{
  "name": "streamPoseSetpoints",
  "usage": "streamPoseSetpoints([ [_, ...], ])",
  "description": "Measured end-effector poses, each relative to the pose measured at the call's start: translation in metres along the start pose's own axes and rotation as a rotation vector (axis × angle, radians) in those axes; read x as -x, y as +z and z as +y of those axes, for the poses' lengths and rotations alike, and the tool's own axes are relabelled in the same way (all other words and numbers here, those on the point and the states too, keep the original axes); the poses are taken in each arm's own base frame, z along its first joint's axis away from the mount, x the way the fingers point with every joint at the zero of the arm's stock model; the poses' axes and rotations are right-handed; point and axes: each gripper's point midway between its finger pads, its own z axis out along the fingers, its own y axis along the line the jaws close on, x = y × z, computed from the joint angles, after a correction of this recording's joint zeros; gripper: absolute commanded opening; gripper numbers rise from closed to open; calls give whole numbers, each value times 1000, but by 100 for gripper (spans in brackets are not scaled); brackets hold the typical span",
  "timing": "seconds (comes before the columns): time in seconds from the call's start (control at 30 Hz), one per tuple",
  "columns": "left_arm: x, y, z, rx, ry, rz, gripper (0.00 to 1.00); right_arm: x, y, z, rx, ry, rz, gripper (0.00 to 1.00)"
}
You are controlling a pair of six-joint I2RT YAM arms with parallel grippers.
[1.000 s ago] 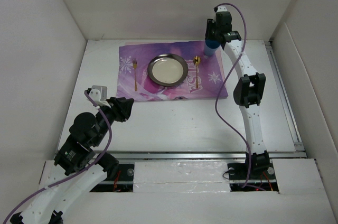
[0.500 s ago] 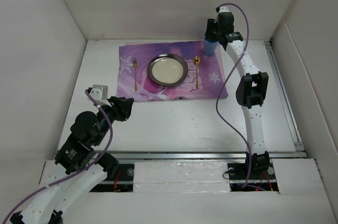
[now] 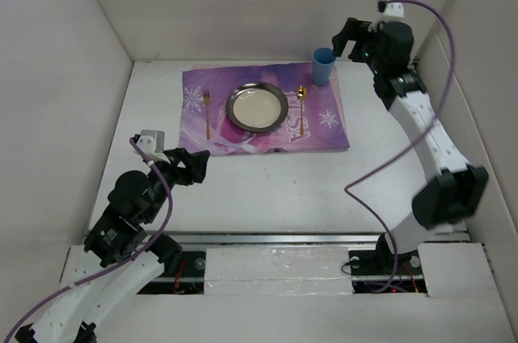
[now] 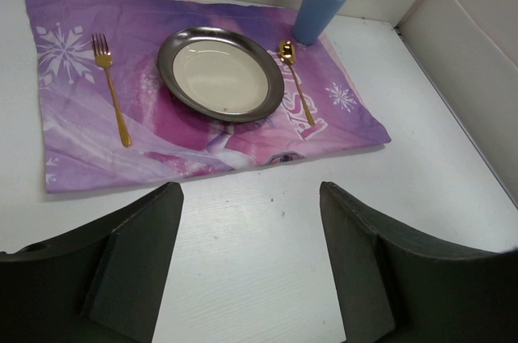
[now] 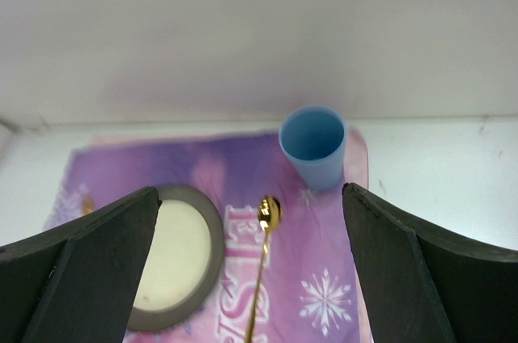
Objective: Set the dinner table for one person
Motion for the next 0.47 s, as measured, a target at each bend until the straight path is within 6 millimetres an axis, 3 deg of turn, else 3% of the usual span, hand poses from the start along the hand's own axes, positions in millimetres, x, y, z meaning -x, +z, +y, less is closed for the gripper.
streamPoseSetpoints([
  [0.17, 18, -7, -1, 8, -8, -35, 72, 28, -140, 6, 49, 72, -235, 100],
  [0.27, 53, -21, -8, -10, -35, -133, 75, 36, -222, -3, 42, 129, -393, 100],
  [0.3, 68, -28, -11, -24, -50, -181, 75, 46, -251, -8, 38, 171, -484, 100],
  [0.37, 84, -38, -13, -40, -76, -249, 74, 44, -280, -16, 35, 215, -569, 100],
  [0.47, 95, -44, -14, -52, -99, -295, 75, 23, -283, -24, 18, 252, -561, 100],
])
